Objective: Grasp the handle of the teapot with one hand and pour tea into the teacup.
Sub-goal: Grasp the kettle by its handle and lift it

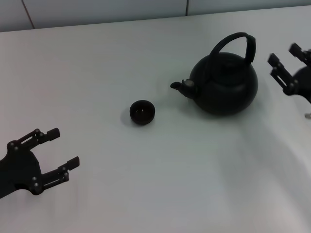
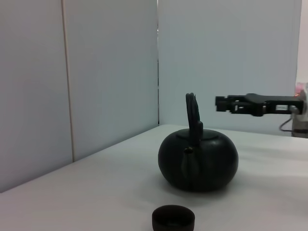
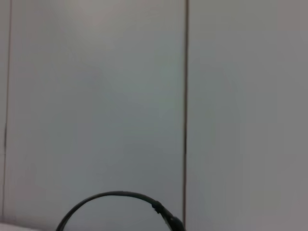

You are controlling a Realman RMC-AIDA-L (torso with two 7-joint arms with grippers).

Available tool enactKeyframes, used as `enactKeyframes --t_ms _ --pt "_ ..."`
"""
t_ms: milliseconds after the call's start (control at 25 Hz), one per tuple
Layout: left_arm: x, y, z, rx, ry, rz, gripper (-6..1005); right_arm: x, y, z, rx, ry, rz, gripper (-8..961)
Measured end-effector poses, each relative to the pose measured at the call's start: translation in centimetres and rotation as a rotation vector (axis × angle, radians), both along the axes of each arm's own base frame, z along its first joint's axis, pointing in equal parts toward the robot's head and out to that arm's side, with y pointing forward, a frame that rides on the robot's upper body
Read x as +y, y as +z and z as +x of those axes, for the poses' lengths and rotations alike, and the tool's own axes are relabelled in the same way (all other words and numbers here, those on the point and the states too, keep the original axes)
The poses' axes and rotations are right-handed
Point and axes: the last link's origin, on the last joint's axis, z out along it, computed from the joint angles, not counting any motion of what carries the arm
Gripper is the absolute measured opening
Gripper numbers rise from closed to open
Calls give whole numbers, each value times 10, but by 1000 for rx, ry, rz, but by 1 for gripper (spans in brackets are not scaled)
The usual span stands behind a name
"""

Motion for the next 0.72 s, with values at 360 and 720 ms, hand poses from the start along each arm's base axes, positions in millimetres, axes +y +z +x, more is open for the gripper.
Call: enactKeyframes --t_ms 360,720 --pt "1 1 0 -6 3 14 801 36 -6 -10 -49 -14 -113 567" --pt "2 0 2 -24 8 21 801 48 -11 -14 -71 -31 -135 515"
